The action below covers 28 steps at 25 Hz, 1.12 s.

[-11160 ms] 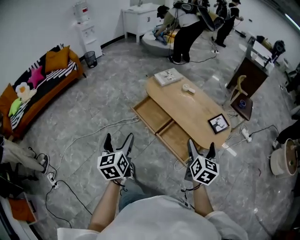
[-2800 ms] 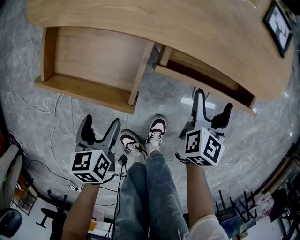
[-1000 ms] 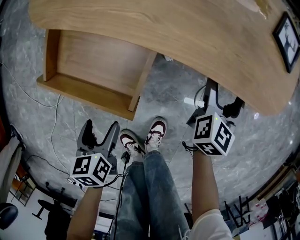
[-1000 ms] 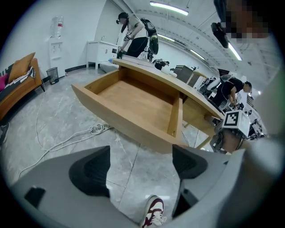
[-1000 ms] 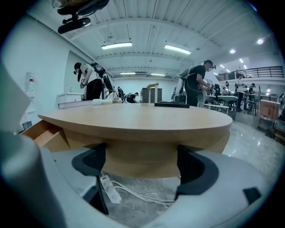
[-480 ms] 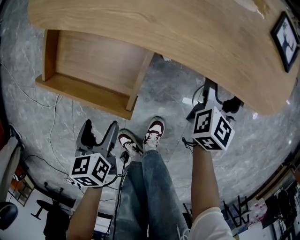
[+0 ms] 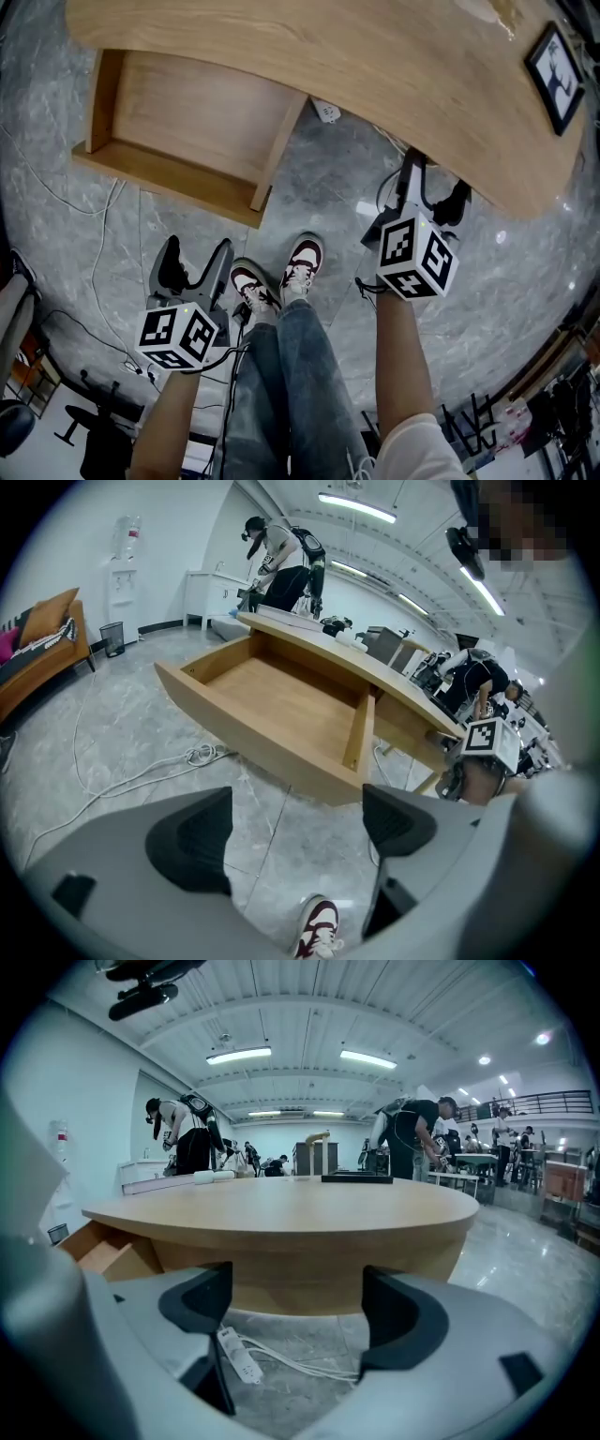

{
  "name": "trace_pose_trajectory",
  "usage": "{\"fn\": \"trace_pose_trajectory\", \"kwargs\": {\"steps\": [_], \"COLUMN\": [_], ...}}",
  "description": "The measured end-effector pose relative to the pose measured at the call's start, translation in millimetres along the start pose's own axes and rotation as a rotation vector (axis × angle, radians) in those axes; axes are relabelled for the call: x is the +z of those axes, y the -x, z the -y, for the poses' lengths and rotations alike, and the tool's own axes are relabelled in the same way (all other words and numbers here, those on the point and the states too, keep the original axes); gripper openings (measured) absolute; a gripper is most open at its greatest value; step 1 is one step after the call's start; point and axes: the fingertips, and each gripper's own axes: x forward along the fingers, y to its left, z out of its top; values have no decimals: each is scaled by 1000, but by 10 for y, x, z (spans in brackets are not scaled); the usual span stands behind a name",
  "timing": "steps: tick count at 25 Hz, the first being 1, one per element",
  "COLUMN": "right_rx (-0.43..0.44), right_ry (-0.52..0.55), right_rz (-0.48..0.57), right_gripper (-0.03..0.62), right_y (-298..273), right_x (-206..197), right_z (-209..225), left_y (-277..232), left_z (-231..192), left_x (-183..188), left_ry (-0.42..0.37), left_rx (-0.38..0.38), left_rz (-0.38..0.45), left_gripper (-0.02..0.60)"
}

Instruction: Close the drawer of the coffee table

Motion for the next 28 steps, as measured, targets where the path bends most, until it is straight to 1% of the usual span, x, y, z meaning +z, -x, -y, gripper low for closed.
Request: {"fn": "trace_pose_trajectory", "kwargs": {"steps": [2,4,8,9,11,12,13,14,18,21,24,25,26,28], "right_rx": [6,12,26,33,43,45,47,54,113,136,159,164,168,176], "right_ry": [-9,-10,15,20,30,35,42,49,60,82,112,127,142,168], "right_rz": [3,13,38,41,42,39,35,33,23,-3,-21,-23,-24,-22], "right_gripper": [417,367,198,183,118,75,15,0,0,0,0,0,0,0], "right_y": [118,264,596,675,845,941,1040,1138,1438,1585,1681,1713,1745,1773], "right_x": [3,32,142,173,225,248,273,302,411,410,352,330,309,257], "right_z": [-39,-94,-240,-283,-355,-381,-404,-430,-544,-634,-783,-829,-867,-938], "left_y": [36,95,246,281,353,390,424,451,483,433,307,241,166,-2], "left_z": [8,2,-58,-72,-94,-102,-106,-106,-116,-204,-312,-348,-392,-499], "left_x": [3,15,71,97,152,176,201,228,352,400,428,427,419,394], "left_ry": [-1,-2,-4,-5,-11,-16,-26,-42,-163,-261,-392,-421,-434,-433], "left_rx": [-10,-16,-23,-26,-35,-42,-53,-69,-125,-139,-145,-151,-158,-171], "left_rz": [11,25,61,73,100,114,127,141,202,241,301,320,335,357], "left_gripper": [431,431,431,431,431,431,430,430,430,430,430,430,430,430]}}
